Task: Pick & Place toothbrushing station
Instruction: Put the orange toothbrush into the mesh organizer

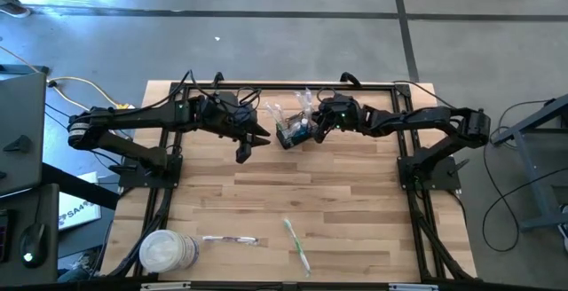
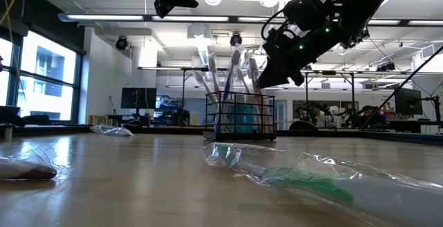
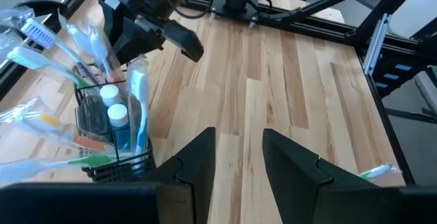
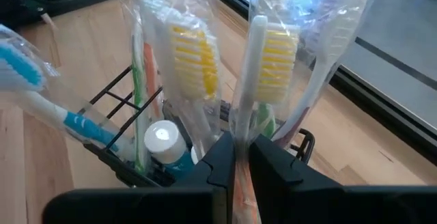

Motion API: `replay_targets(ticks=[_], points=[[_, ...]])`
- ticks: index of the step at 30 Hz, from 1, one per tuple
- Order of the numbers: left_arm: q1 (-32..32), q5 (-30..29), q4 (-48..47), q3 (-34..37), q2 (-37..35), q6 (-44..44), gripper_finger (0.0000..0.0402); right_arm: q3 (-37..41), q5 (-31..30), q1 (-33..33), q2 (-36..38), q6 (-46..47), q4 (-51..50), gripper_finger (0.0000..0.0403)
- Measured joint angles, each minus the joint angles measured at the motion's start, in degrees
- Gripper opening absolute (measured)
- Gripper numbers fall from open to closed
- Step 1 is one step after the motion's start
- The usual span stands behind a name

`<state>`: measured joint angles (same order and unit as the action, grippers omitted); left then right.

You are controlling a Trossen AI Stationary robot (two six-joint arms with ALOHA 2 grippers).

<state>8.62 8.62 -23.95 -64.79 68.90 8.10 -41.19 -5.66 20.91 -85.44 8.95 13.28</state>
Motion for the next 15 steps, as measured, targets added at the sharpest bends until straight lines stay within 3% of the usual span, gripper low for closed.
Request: replay_targets(ticks=[15], points=[[0.00, 0.00, -0.16, 0.00, 0.00, -0.35, 0.0122, 0.13, -0.48, 0.06, 0.85, 0.00, -3.95, 0.0120]])
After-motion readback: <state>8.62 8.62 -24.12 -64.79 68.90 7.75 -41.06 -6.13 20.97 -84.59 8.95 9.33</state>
